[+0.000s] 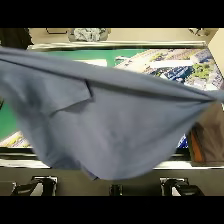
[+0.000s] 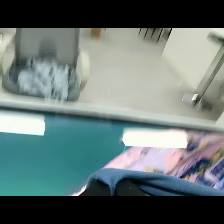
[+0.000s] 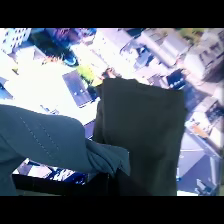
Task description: Fold the shirts.
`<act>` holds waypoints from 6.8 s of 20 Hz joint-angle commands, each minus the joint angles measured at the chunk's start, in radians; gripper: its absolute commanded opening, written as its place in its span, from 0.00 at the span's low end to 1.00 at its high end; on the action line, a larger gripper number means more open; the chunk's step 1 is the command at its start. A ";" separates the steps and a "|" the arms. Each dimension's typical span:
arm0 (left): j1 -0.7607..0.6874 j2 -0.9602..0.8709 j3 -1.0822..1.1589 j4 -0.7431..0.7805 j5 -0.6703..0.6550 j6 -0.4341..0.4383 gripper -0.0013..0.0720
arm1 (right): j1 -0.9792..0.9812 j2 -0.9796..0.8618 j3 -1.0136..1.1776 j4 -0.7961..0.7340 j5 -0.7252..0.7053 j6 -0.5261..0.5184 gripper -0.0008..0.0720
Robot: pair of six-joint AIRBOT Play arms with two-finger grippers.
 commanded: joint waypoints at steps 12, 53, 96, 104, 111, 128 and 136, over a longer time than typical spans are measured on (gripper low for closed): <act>0.001 -0.688 -0.319 -0.125 0.256 0.105 0.16 | 0.000 -0.848 -0.178 0.670 -0.818 0.151 0.23; 0.159 -0.412 -0.766 -0.216 -0.015 0.215 0.05 | -0.132 -0.764 -0.412 0.620 -0.458 -0.249 0.07; -0.007 -0.859 -0.141 -0.085 0.383 0.158 0.05 | -0.131 -0.926 0.031 0.610 -0.952 -0.245 0.07; 0.004 -0.903 -0.074 -0.084 0.310 0.159 0.05 | -0.135 -0.933 0.031 0.576 -0.647 -0.273 0.07; 0.067 -0.933 -0.048 0.000 -0.239 0.158 0.05 | -0.129 -0.928 -0.022 0.521 -0.308 -0.240 0.07; 0.222 -0.773 -0.161 -0.001 -0.582 0.201 0.73 | -0.296 -0.765 -0.058 0.508 0.000 -0.226 0.67; 0.250 -0.373 -0.998 -0.013 -0.249 0.317 0.73 | -0.325 -0.533 -0.541 0.511 -0.172 -0.270 0.66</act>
